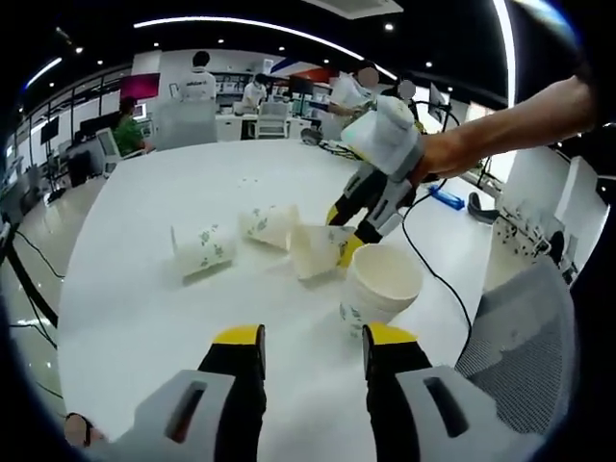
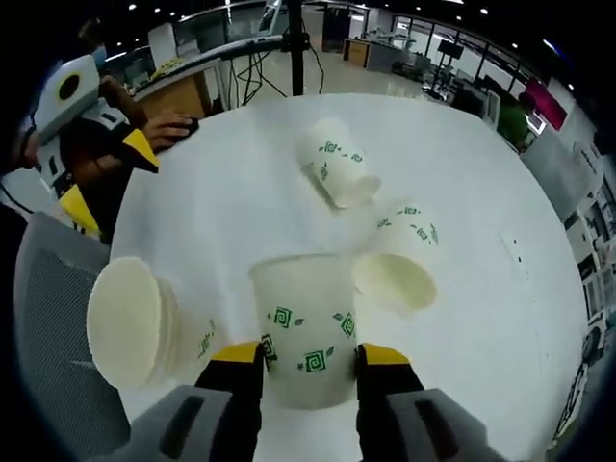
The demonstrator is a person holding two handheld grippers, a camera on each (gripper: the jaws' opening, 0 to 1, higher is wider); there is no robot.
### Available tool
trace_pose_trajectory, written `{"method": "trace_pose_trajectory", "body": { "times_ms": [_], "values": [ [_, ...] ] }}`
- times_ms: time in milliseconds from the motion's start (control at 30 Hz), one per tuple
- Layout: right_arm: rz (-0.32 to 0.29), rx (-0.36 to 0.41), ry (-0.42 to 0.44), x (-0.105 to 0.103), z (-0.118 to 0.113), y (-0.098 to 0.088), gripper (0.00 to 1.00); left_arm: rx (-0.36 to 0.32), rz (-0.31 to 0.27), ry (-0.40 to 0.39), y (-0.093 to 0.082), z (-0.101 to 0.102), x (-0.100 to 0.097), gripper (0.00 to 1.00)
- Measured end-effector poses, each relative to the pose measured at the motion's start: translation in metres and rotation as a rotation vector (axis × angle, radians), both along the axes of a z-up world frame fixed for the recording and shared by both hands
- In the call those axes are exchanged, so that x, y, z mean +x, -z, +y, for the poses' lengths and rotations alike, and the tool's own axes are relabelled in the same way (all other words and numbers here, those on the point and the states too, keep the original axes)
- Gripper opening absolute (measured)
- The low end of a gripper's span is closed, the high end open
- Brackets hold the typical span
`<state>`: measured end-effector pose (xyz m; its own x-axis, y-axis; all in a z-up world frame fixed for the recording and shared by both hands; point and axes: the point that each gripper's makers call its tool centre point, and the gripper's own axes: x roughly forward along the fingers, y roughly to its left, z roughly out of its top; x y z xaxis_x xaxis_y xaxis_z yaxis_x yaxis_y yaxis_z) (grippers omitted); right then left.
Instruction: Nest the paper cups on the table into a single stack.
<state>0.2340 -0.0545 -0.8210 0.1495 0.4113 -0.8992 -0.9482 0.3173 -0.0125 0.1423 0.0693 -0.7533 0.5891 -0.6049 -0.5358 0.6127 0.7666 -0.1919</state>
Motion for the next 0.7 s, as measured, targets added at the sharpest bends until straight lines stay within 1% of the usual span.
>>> {"method": "trace_pose_trajectory", "body": {
  "times_ms": [33,100,167,233,267,300,333,467,500,567,633,700],
  "values": [
    [-0.007,0.004,-0.001,0.001,0.000,-0.005,0.36,0.001,-0.005,0.004,-0.002,-0.001,0.003,0.39],
    [-0.021,0.012,-0.010,-0.007,0.003,-0.016,0.36,-0.001,-0.012,0.010,-0.007,-0.005,0.005,0.39],
    [-0.027,0.015,-0.020,-0.011,0.004,-0.023,0.36,-0.004,-0.020,0.016,-0.011,-0.009,0.009,0.39],
    [-0.045,0.020,-0.040,-0.009,0.005,-0.027,0.36,-0.003,-0.029,0.024,-0.014,-0.011,0.014,0.39],
    [-0.055,0.021,-0.054,-0.012,0.006,-0.033,0.36,-0.005,-0.033,0.028,-0.015,-0.013,0.016,0.38],
    [-0.057,0.021,-0.055,-0.013,0.007,-0.035,0.36,-0.006,-0.034,0.030,-0.016,-0.014,0.016,0.38],
    [-0.070,0.027,-0.065,-0.014,0.007,-0.041,0.36,-0.007,-0.042,0.032,-0.022,-0.017,0.019,0.38],
    [-0.090,0.044,-0.077,-0.012,0.013,-0.054,0.36,-0.021,-0.059,0.041,-0.033,-0.026,0.027,0.38],
    [-0.099,0.054,-0.080,-0.013,0.015,-0.060,0.36,-0.022,-0.061,0.042,-0.033,-0.026,0.029,0.38],
    [-0.113,0.061,-0.095,-0.017,0.021,-0.065,0.36,-0.028,-0.067,0.046,-0.036,-0.029,0.034,0.38],
    [-0.127,0.063,-0.109,-0.016,0.021,-0.072,0.36,-0.034,-0.073,0.051,-0.038,-0.032,0.038,0.38],
    [-0.130,0.065,-0.113,-0.015,0.023,-0.072,0.36,-0.035,-0.080,0.057,-0.040,-0.036,0.040,0.37]
  ]
}}
